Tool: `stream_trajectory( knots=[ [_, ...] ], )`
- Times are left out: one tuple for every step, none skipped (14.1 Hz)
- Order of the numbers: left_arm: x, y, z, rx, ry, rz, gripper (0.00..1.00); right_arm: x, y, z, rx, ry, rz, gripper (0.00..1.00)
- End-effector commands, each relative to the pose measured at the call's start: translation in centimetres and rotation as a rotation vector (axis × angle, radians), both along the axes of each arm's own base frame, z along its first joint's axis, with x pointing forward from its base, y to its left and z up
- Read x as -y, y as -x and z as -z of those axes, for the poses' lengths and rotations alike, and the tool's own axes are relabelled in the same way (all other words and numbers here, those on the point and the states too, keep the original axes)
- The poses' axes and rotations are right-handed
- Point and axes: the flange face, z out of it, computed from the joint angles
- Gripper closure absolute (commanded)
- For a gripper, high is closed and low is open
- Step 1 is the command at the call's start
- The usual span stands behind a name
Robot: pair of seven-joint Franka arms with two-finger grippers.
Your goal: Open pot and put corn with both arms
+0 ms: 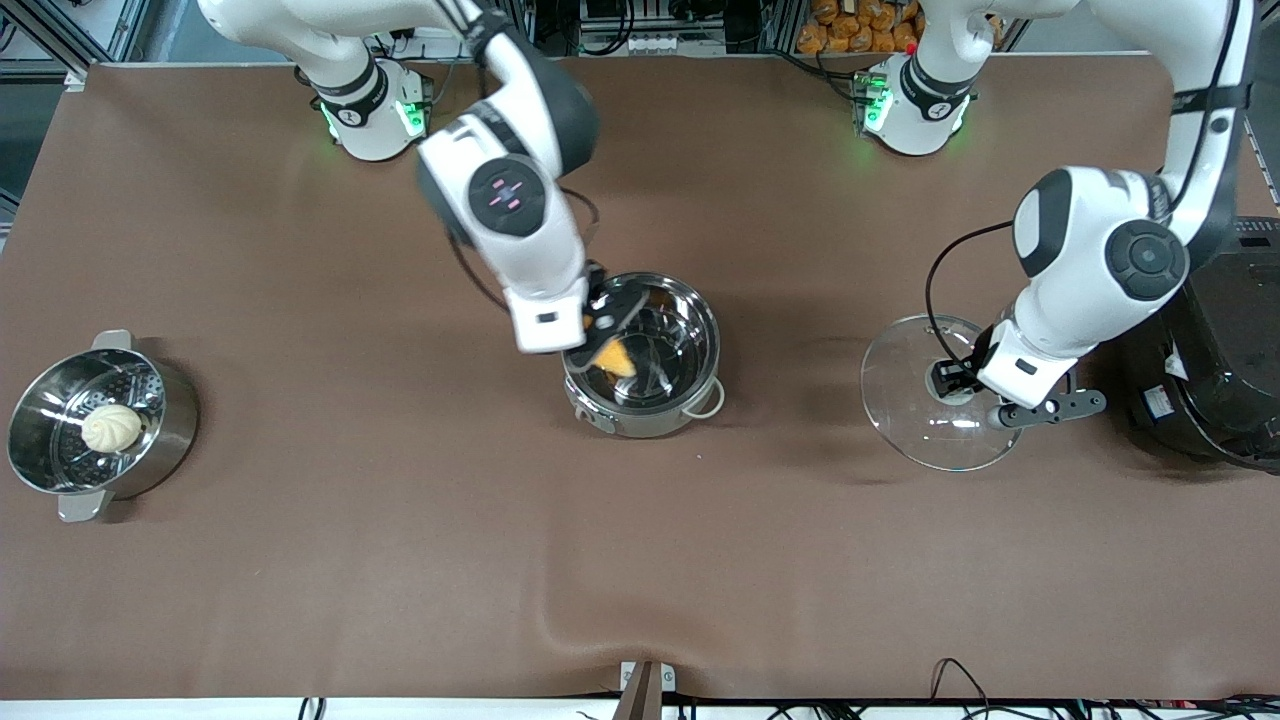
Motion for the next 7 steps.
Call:
stream_trajectory(
  knots=[
    [-1.7,2.4,3.6,0.031,0.008,0.002,1.00,-1.3,-0.9,2.2,0.067,-0.025,-0.012,1.00],
    [-1.8,2.5,4.8,0.029,0.004,0.001,1.00,-2.3,-0.4,3.4,0.078,-0.030,-0.025,1.00],
    [-2.4,2.4,6.1,0.011,0.002,-0.011,1.00,-3.8,0.7,4.8,0.085,-0.019,-0.059,1.00],
    [-2.8,2.5,7.4,-0.008,-0.002,-0.017,1.00,-4.5,1.1,6.2,0.090,0.000,-0.071,1.00],
    [-2.8,2.7,8.6,-0.029,-0.005,-0.017,1.00,-5.4,1.7,7.0,0.104,0.002,-0.091,1.00],
    [-2.9,2.8,9.7,-0.049,-0.008,-0.018,1.00,-5.7,1.8,7.7,0.107,0.001,-0.094,1.00],
    [-3.1,2.9,10.6,-0.064,-0.011,-0.021,1.00,-6.1,2.2,8.2,0.102,0.005,-0.101,1.00]
  ],
)
